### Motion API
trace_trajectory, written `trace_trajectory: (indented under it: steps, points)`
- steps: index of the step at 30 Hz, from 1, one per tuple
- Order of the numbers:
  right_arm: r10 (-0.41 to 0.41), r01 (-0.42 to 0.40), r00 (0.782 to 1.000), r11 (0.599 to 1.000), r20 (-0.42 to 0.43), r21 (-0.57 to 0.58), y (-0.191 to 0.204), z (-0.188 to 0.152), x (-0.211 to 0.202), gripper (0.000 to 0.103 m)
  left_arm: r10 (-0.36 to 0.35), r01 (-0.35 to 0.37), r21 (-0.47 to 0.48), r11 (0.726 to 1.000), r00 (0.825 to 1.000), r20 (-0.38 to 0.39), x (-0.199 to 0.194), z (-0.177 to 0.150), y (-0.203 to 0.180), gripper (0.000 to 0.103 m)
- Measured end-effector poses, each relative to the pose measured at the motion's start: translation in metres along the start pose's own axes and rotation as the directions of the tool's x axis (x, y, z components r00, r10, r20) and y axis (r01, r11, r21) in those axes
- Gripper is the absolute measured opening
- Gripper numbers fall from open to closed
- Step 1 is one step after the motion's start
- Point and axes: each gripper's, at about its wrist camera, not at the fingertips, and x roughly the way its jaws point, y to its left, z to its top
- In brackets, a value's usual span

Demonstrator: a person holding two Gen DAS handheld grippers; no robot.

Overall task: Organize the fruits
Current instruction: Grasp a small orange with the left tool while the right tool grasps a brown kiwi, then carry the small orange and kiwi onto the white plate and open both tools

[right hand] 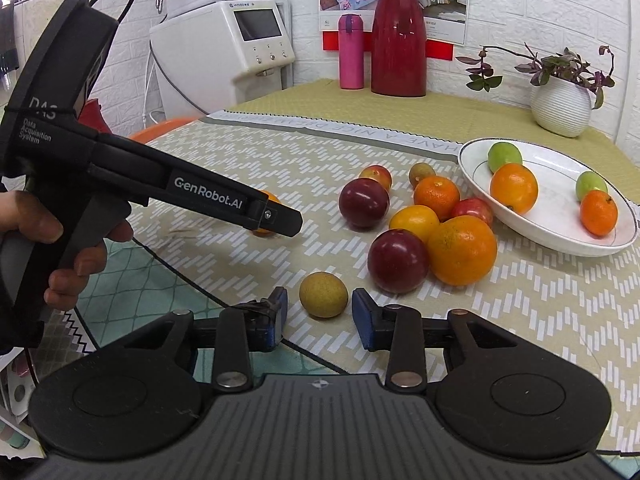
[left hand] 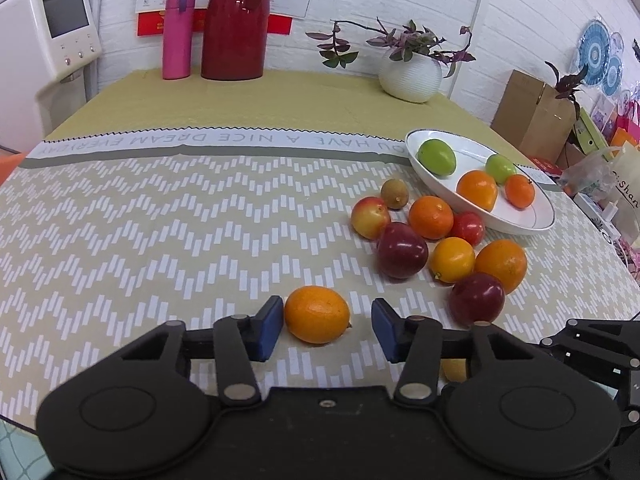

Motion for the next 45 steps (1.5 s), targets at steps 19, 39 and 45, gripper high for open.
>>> trace_trajectory:
  steps: [19,39,45]
  points:
    - [-0.007,0.004,0.997,0.999,0.081,0.045,-0.016,0.006,-0.022,0.046,-0.045,0.041,0.068,0.997,0.997,0.056,-0.017,0.016,-0.029,0.103]
    - [-0.293,0.263,0.934,0.952,0.207,0.157,-0.118,0.028,-0.053,0.046,-0.177,0.17,0.102,0.98,0.982,0.063,0.045,0.106,-0.093,0.103]
    - [-0.324,0.296,0.933,0.939,0.159,0.178,-0.139,0.025,-0.036,0.047,-0.162,0.16,0.091,0.983,0.987,0.016,0.076,0.115,-0.091,0.103]
